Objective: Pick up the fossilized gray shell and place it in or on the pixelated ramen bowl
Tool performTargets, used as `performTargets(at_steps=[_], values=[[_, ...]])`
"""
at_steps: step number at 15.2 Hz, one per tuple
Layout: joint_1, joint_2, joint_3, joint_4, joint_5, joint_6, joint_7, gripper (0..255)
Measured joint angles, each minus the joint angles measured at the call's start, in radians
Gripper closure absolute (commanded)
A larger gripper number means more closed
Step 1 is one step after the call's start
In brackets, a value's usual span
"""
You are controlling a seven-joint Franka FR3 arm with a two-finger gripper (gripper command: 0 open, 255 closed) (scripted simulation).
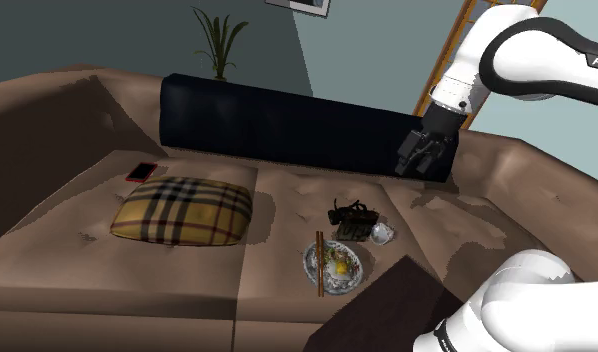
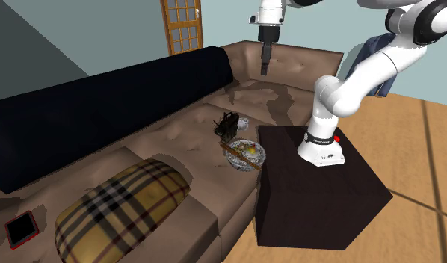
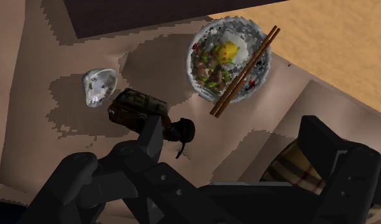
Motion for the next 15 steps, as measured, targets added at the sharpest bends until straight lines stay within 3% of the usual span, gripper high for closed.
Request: performTargets(at_steps=[5, 15], values=[[-0.019, 0.017, -0.039, -0.072, -0.028, 0.082, -0.042, 0], [-0.077, 0.185, -0.175, -0.225, -0.105, 0.39, -0.176, 0]])
